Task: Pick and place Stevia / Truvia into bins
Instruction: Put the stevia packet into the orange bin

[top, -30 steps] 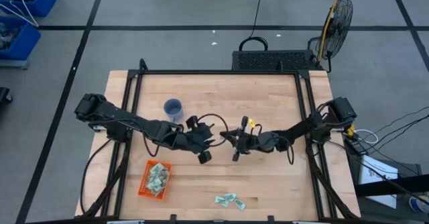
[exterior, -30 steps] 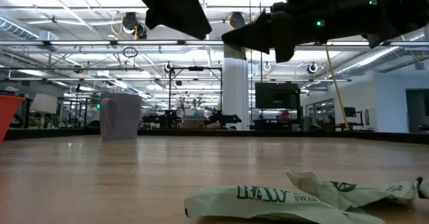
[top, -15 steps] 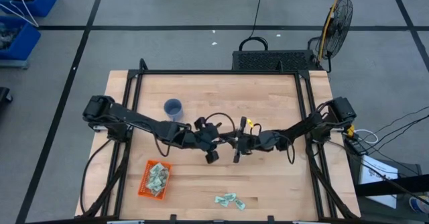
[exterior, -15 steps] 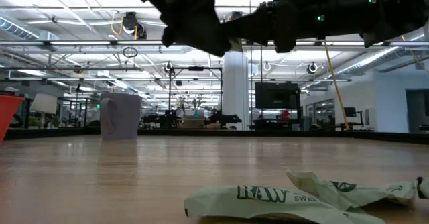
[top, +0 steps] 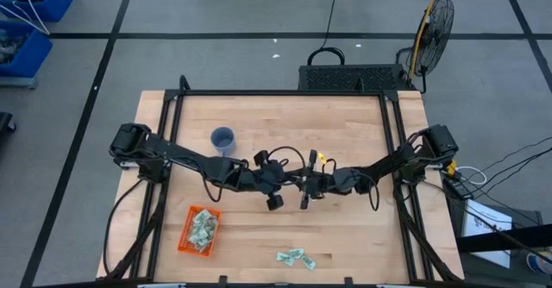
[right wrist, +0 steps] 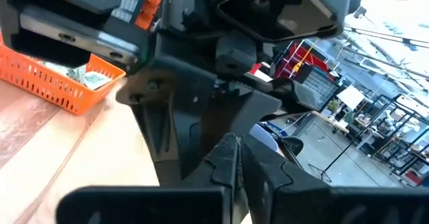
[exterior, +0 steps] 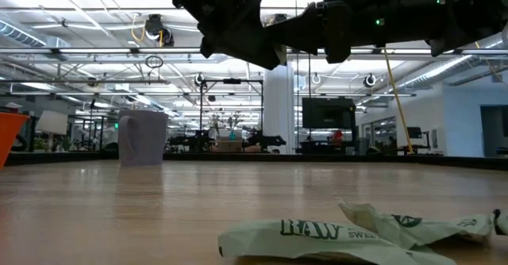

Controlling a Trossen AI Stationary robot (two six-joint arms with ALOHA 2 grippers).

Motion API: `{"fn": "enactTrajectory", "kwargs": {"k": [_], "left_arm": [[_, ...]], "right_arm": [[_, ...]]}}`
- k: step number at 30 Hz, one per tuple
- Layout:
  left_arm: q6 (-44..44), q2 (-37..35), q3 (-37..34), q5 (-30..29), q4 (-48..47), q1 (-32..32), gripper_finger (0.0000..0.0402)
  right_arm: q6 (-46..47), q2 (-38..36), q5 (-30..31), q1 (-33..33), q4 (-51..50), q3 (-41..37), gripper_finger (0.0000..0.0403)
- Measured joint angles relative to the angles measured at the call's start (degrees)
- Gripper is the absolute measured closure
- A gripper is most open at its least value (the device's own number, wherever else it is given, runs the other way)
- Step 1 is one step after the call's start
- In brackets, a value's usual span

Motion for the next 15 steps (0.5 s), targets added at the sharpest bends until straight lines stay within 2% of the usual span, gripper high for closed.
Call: {"fn": "enactTrajectory", "kwargs": {"k": [4, 9, 15], "left_arm": [[0.63, 0.0, 0.0, 0.1, -0.12, 0.0, 0.0391], [0.65, 0.0, 0.0, 0.08, -0.26, 0.0, 0.0385], [-0.22, 0.0, 0.0, 0.08, -2.06, -0.03, 0.0392]], "right_arm": [[0.01, 0.0, -0.18, 0.0, 0.07, 0.0, 0.0392], [0.01, 0.0, -1.68, 0.0, 0.08, 0.0, 0.0378], [1.21, 0.0, -4.36, -0.02, 0.06, 0.0, 0.0323]]}}
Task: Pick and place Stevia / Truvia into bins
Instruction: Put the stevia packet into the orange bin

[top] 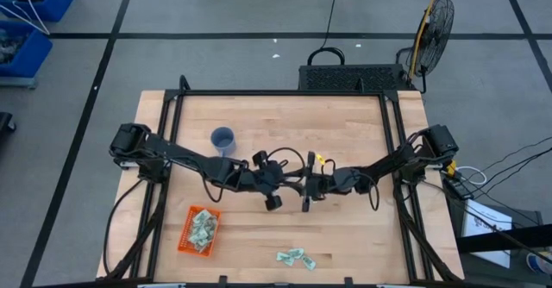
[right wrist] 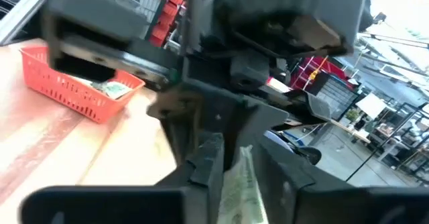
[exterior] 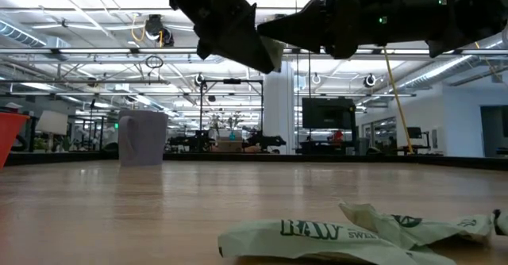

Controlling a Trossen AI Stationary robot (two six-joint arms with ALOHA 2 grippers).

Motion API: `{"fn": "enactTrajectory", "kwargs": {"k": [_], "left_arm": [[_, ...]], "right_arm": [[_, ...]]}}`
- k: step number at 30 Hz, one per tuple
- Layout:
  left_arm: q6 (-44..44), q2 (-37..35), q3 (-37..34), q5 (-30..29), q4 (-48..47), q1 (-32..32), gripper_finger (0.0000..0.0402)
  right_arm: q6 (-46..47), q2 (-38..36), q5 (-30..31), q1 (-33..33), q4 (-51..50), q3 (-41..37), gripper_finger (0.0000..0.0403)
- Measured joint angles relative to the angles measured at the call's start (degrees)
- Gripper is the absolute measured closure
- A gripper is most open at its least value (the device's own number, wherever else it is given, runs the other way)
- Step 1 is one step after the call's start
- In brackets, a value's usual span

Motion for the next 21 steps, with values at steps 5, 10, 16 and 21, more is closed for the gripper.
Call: {"fn": "enactTrajectory", "kwargs": {"k": [5, 10, 16, 21], "left_arm": [[-5.16, -1.8, 0.02, 0.56, -9.96, -0.33, 0.0395], [-17.52, -6.19, 0.04, 2.91, -27.77, -3.92, 0.0394], [-37.13, -9.5, 0.11, 12.67, -48.54, -13.3, 0.0394], [-50.83, -8.68, 0.06, 24.25, -56.33, -24.51, 0.0396]], "right_arm": [[0.46, 0.0, 0.02, 0.0, 0.01, 0.0, 0.0274], [0.35, 0.0, 0.07, -0.01, -0.54, 0.0, 0.0249], [0.33, 0.0, 0.11, -0.41, -1.52, 0.0, 0.0248], [0.33, 0.0, 0.15, -0.51, -1.54, 0.0, 0.0251]]}}
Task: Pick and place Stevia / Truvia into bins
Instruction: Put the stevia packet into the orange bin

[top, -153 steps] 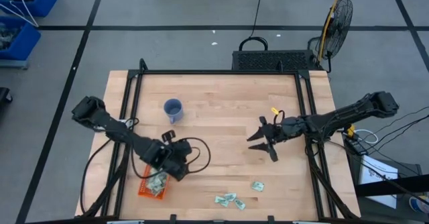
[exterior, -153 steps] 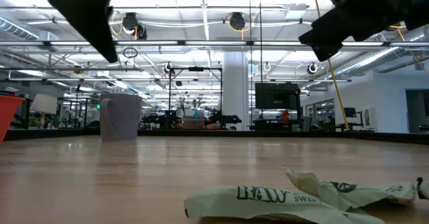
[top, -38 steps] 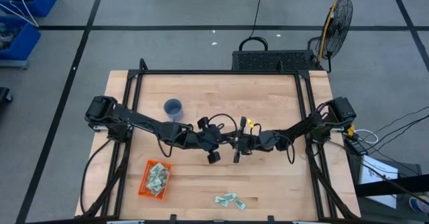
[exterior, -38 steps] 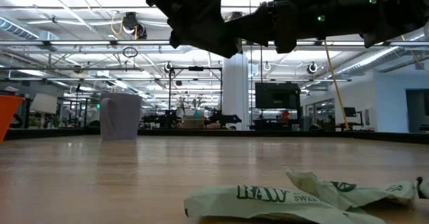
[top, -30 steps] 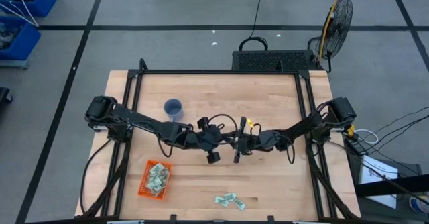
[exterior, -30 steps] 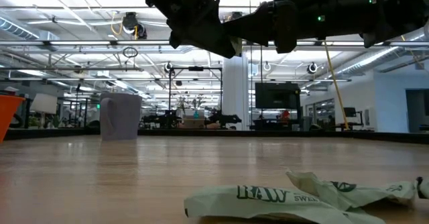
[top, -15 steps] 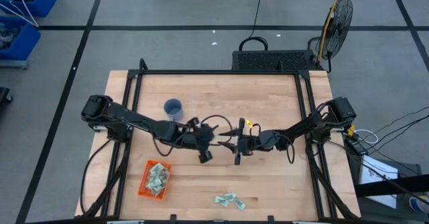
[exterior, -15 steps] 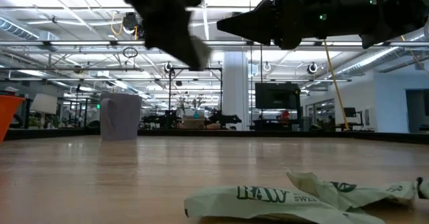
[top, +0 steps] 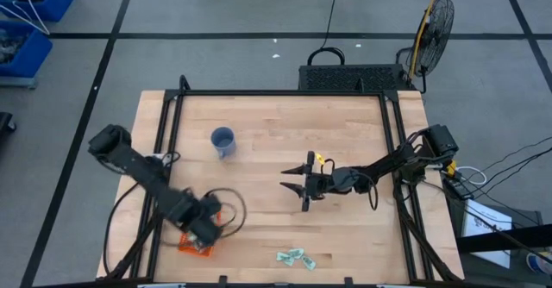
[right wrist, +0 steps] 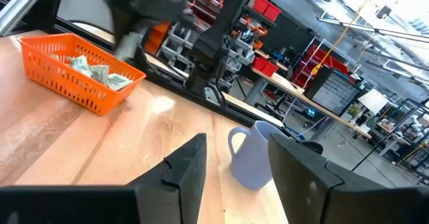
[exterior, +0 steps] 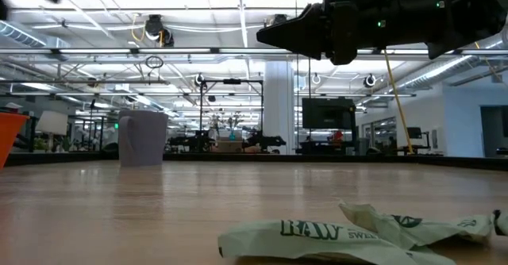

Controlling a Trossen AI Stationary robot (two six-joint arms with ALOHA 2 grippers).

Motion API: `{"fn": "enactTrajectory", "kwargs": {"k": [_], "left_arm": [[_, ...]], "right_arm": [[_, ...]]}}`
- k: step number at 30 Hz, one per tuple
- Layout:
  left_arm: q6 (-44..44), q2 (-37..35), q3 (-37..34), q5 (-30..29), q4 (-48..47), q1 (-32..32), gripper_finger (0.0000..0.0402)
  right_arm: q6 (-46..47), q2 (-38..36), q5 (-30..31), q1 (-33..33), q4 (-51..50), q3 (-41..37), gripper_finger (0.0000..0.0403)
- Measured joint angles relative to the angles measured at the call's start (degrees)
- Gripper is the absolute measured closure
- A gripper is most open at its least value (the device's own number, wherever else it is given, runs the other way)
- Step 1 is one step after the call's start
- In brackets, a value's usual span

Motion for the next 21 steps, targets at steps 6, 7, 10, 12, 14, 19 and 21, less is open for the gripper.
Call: {"fn": "enactTrajectory", "kwargs": {"k": [6, 7, 10, 12, 14, 19, 21], "left_arm": [[-21.67, 0.14, -0.02, 0.1, 3.21, -9.22, 0.0377], [-24.43, 0.15, -0.02, -1.17, 3.15, -9.96, 0.0375], [-29.25, 0.13, -0.02, -2.34, 2.75, -11.07, 0.0372], [-29.45, 0.13, -0.02, -2.45, 2.77, -11.27, 0.0371], [-29.49, 0.13, -0.02, -2.57, 2.62, -11.31, 0.037], [-28.07, 0.13, -0.02, -4.66, 2.55, -10.71, 0.037], [-26.32, 0.13, -0.02, -6.75, 2.53, -10.37, 0.0369]], "right_arm": [[0.0, 0.0, -0.06, -0.4, -0.32, 0.0, 0.0248], [0.0, 0.0, -0.08, -0.48, -0.27, 0.0, 0.0248], [-0.02, 0.0, -0.13, -0.55, -0.25, 0.0, 0.0249], [-0.02, 0.0, -0.15, -0.58, -0.21, 0.0, 0.0251], [-0.06, 0.0, -0.15, -0.6, -0.21, 0.0, 0.0252], [-2.0, 0.0, -0.17, -0.6, -0.2, 0.0, 0.025], [-2.14, 0.0, -0.18, -0.6, -0.18, 0.0, 0.025]]}}
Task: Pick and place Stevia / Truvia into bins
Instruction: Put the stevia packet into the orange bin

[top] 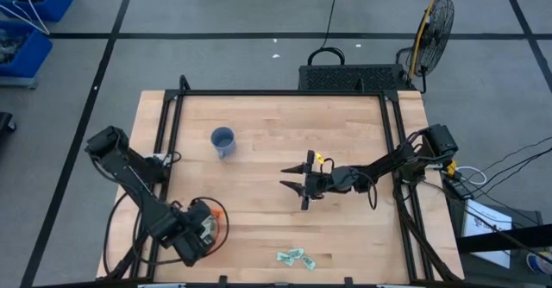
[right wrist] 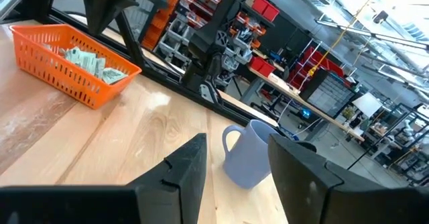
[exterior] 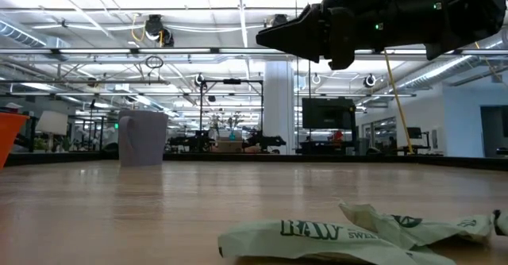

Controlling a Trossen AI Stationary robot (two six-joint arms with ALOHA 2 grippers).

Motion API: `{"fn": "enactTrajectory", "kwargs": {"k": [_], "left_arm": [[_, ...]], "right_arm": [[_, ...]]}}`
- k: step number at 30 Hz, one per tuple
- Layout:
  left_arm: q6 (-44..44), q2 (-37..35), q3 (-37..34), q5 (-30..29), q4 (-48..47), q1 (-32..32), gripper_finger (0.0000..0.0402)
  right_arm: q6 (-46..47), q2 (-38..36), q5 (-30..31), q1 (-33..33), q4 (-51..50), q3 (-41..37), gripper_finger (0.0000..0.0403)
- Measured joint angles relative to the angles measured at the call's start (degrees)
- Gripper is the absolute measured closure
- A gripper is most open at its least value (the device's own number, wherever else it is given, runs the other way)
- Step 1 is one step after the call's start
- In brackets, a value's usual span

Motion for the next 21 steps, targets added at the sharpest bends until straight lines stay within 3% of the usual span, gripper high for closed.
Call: {"fn": "enactTrajectory", "kwargs": {"k": [4, 6, 11, 14, 17, 21], "left_arm": [[3.87, 0.0, -0.02, -3.52, -0.01, 1.1, 0.0369], [6.23, 0.0, 0.0, -5.75, 0.0, 1.93, 0.0369], [15.39, 0.0, -0.02, -12.36, 0.28, 4.39, 0.0369], [22.82, 0.0, -0.02, -15.76, 0.9, 6.04, 0.0369], [28.99, 0.0, -0.02, -18.23, 0.85, 7.79, 0.0369], [34.72, 0.0, -0.02, -20.25, 0.87, 10.36, 0.0369]], "right_arm": [[1.34, -0.24, -0.92, 0.19, -0.2, 0.0, 0.0248], [2.36, -1.19, -5.04, 0.43, -1.34, 0.0, 0.0247], [11.26, -4.6, -26.9, 0.52, -6.07, 0.0, 0.0246], [20.55, -5.76, -36.36, 1.37, -10.2, 0.0, 0.0246], [24.76, -5.66, -36.52, 4.81, -17.52, 0.0, 0.0245], [26.14, -5.62, -30.25, 10.55, -27.87, 0.0, 0.0245]]}}
